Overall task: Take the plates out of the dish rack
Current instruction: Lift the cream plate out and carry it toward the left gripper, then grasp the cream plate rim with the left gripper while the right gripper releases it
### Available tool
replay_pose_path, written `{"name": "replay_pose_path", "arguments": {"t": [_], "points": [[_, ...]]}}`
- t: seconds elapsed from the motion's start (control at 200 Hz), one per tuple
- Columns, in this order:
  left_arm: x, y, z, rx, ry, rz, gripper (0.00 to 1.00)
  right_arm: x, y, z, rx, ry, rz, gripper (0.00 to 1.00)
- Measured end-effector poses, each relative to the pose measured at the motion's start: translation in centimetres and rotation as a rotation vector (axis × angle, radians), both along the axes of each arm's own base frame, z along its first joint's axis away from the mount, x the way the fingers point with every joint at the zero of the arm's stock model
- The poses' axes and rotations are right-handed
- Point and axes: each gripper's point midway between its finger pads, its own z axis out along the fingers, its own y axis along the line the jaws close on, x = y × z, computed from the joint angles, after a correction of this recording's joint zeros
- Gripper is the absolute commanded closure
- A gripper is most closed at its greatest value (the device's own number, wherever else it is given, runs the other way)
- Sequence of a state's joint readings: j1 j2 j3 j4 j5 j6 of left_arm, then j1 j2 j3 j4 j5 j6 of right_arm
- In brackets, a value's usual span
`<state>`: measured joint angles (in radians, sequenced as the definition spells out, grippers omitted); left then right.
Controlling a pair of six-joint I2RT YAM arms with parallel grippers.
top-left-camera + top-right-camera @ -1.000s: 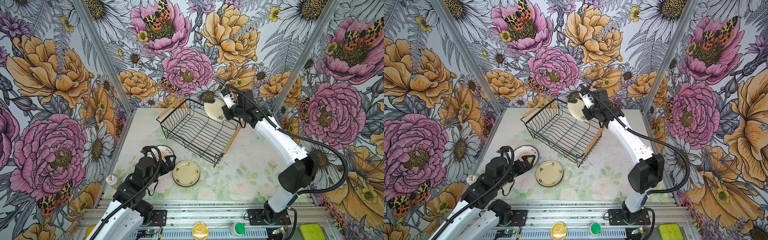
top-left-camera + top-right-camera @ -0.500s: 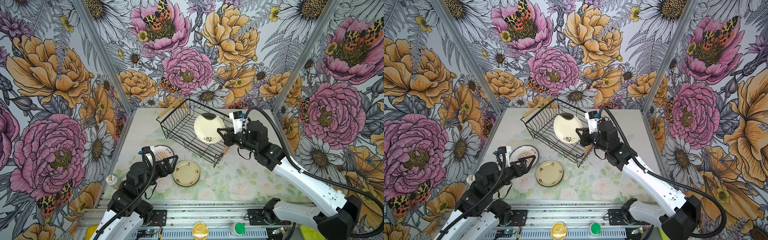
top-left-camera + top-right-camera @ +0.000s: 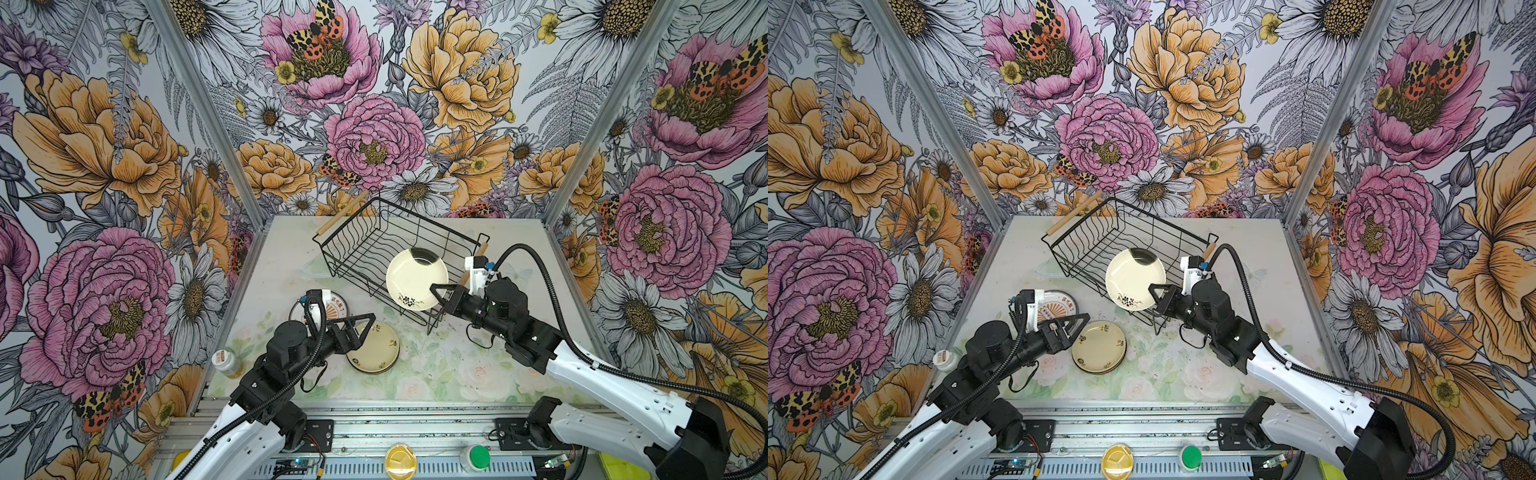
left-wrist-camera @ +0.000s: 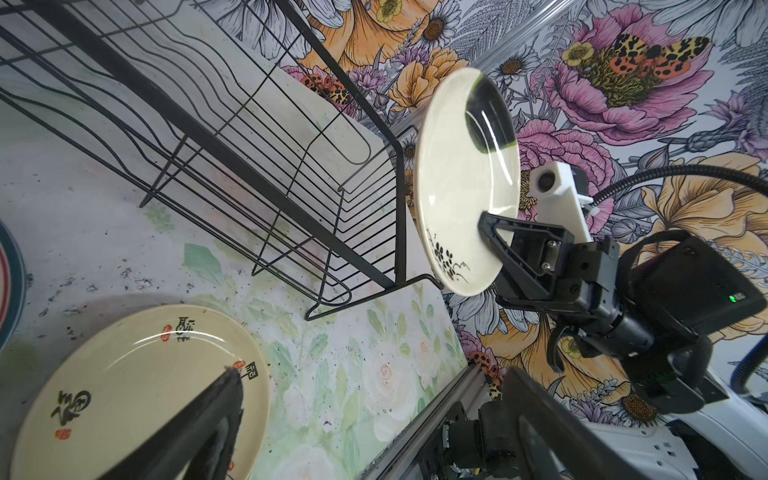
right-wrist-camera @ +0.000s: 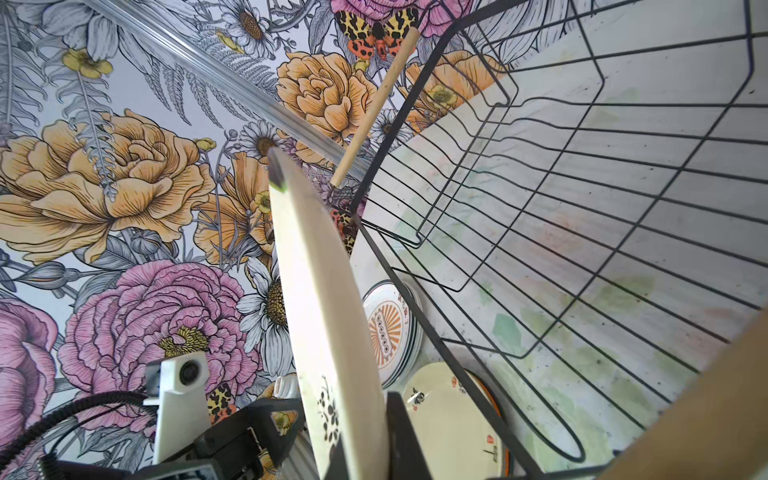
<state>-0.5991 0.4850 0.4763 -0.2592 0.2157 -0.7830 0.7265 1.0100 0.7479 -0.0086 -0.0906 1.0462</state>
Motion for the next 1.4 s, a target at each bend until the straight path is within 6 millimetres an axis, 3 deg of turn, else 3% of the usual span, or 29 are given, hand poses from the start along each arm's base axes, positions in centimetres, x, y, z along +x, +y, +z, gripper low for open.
{"name": "replay_pose_path", "arguments": {"t": [0.255, 0.495, 0.736, 0.986, 1.206, 1.396], "points": [[1.0, -1.2, 1.0, -0.031, -0.035, -0.017, 0.10, -0.1, 1.4, -1.3, 0.058, 0.110, 0.006, 0.98], [2.3, -2.1, 0.8, -0.033, -0.037, -0.018, 0.16, -0.8, 3.4, -1.5, 0.110, 0.151, 0.059, 0.98], [3.4, -2.9, 0.2, -0.024, -0.021, -0.019, 0.35, -1.9, 5.0, -1.2, 0.137, 0.157, 0.108, 0.97], [3.8, -3.2, 2.5, -0.058, -0.075, -0.026, 0.62, -2.0, 5.1, -1.1, 0.149, 0.162, 0.110, 0.94], [3.8, -3.4, 2.3, -0.056, -0.066, -0.029, 0.75, -1.9, 5.2, -0.7, 0.169, 0.150, 0.112, 0.92], [4.2, -3.2, 1.9, -0.061, -0.021, -0.008, 0.87, -1.8, 5.5, -0.7, 0.166, 0.135, 0.123, 0.82]]}}
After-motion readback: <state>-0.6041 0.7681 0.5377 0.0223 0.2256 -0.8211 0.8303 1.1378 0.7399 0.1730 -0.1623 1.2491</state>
